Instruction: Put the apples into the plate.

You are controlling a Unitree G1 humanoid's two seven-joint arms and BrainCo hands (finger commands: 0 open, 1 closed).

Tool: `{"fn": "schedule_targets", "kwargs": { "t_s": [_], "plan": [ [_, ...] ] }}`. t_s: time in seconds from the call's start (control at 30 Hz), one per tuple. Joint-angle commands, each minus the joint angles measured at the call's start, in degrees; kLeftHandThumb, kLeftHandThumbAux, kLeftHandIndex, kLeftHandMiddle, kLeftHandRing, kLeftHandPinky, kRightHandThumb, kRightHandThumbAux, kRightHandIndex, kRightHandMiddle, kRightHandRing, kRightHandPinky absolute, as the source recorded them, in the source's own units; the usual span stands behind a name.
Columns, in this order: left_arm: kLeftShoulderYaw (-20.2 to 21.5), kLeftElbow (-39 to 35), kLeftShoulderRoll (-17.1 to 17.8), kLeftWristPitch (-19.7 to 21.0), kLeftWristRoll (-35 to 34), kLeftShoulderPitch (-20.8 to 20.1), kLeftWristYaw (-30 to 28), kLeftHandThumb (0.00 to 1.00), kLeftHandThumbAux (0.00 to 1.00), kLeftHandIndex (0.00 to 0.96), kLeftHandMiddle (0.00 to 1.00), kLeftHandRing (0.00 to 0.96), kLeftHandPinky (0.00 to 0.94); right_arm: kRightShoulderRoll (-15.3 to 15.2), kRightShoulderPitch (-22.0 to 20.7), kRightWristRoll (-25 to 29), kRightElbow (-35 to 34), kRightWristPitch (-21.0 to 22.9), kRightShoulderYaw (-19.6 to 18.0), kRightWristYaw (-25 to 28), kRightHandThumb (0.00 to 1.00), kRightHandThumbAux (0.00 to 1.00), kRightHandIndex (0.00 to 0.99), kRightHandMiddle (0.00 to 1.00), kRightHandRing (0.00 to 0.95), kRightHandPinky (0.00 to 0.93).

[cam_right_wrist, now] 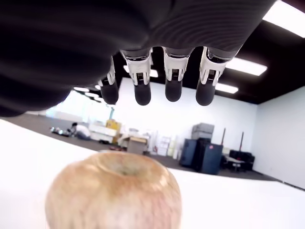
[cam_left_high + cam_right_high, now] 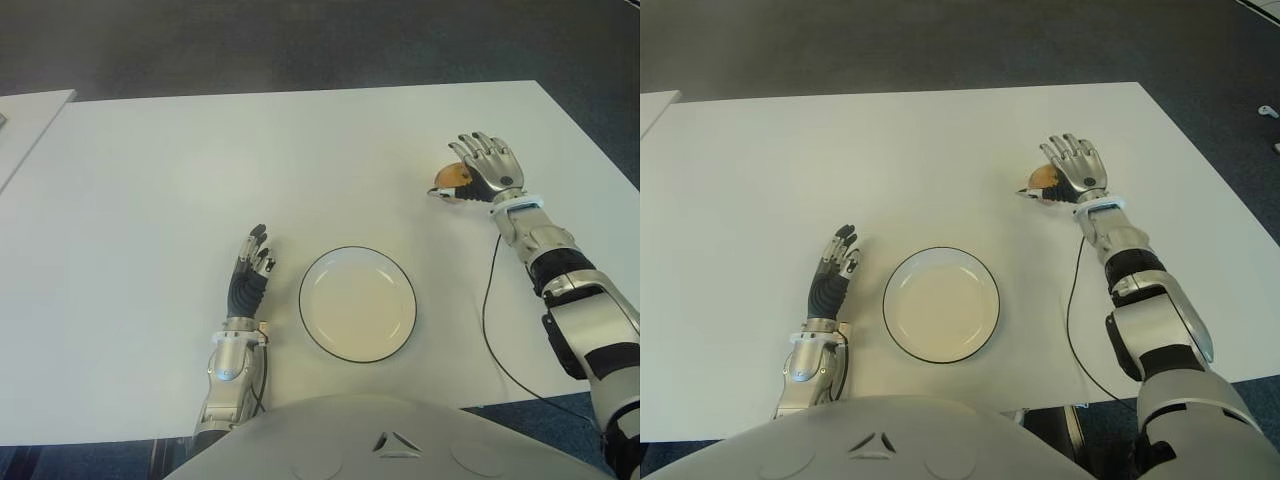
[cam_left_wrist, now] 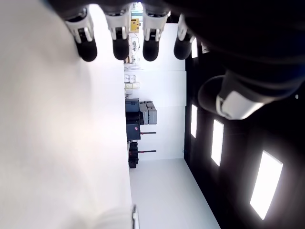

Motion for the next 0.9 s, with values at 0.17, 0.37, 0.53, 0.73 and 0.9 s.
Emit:
{"fn": "schedule_targets", "kwargs": {
  "t_s": [0.17, 0.37, 0.53, 0.73, 0.9],
  "plan": [
    [0.9, 4.7, 1.4, 4.3, 0.2, 3.9, -0.1, 0.079, 0.468, 0.014, 0.018, 0.000, 0.000, 0.1, -1.6, 3.1, 5.4, -0.5, 2.9, -0.2, 0.304, 0.172, 0.000, 0.000, 0.000, 0.000],
    [1.2, 5.4, 1.6, 4.5, -0.1, 3.7, 0.1, 0.079, 0.479, 0.015, 0.022, 0.000, 0.000, -0.4, -2.1, 4.9, 7.0, -0.4, 3.8, 0.9, 0.304, 0.183, 0.000, 0.000, 0.000, 0.000],
    [1.4, 6.2, 1.6, 4.2, -0.1, 3.2, 0.1, 0.079, 0.481, 0.019, 0.022, 0.000, 0.000, -0.3, -2.5, 6.5, 7.9, 0.1, 4.4, 2.3, 0.307, 0.192, 0.000, 0.000, 0.000, 0.000],
    [1.5, 6.4, 1.5, 3.9, 0.3, 2.8, 0.3, 0.081, 0.474, 0.027, 0.022, 0.000, 0.000, -0.6, -3.1, 8.2, 9.2, -0.1, 4.8, 3.4, 0.308, 0.202, 0.000, 0.000, 0.000, 0.000],
    [1.4, 5.7, 1.6, 3.8, 0.8, 3.0, 0.3, 0.078, 0.475, 0.027, 0.018, 0.000, 0.000, -0.5, -3.4, 9.2, 10.2, -0.1, 5.0, 4.0, 0.307, 0.211, 0.000, 0.000, 0.000, 0.000]
  ]
}}
